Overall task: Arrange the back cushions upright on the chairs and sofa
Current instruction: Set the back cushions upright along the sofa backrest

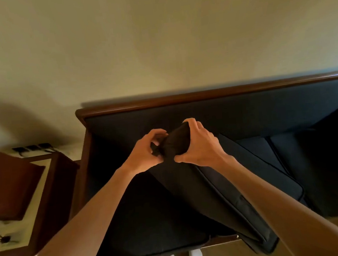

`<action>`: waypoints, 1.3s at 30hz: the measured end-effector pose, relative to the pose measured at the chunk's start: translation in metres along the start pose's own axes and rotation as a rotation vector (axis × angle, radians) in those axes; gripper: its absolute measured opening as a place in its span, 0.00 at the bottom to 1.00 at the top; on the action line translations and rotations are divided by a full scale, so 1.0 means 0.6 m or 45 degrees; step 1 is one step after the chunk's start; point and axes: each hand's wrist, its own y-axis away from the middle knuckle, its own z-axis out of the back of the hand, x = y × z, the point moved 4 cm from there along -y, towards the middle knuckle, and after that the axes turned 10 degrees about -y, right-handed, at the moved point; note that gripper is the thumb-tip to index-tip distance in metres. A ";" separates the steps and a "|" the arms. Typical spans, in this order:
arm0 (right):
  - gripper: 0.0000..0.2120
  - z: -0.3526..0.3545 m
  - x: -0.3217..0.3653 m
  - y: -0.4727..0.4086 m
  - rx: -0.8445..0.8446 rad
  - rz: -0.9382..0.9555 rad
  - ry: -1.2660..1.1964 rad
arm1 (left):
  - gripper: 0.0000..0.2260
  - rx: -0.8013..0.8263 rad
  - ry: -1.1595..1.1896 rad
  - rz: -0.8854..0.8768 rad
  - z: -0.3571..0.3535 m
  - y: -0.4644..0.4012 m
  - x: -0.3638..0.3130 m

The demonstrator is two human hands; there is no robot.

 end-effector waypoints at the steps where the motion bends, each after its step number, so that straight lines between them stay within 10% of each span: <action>1: 0.45 0.010 -0.009 0.008 0.005 0.010 -0.014 | 0.42 0.097 -0.034 0.040 -0.016 -0.009 0.007; 5: 0.41 0.044 -0.053 0.043 -0.015 0.005 -0.071 | 0.60 0.360 -0.234 0.042 -0.079 -0.045 0.019; 23: 0.44 0.260 -0.167 0.022 -0.001 -0.001 -0.296 | 0.45 0.035 -0.522 -0.222 -0.053 -0.125 -0.191; 30: 0.43 0.216 -0.337 0.051 0.265 -0.261 0.077 | 0.42 0.083 -0.572 -0.196 -0.225 -0.132 -0.185; 34: 0.53 0.195 -0.327 0.030 0.430 -0.422 0.789 | 0.45 0.087 -0.578 -0.193 -0.228 -0.136 -0.172; 39: 0.56 0.094 -0.249 -0.011 0.459 -0.164 1.047 | 0.48 0.179 -0.575 -0.195 -0.216 -0.126 -0.140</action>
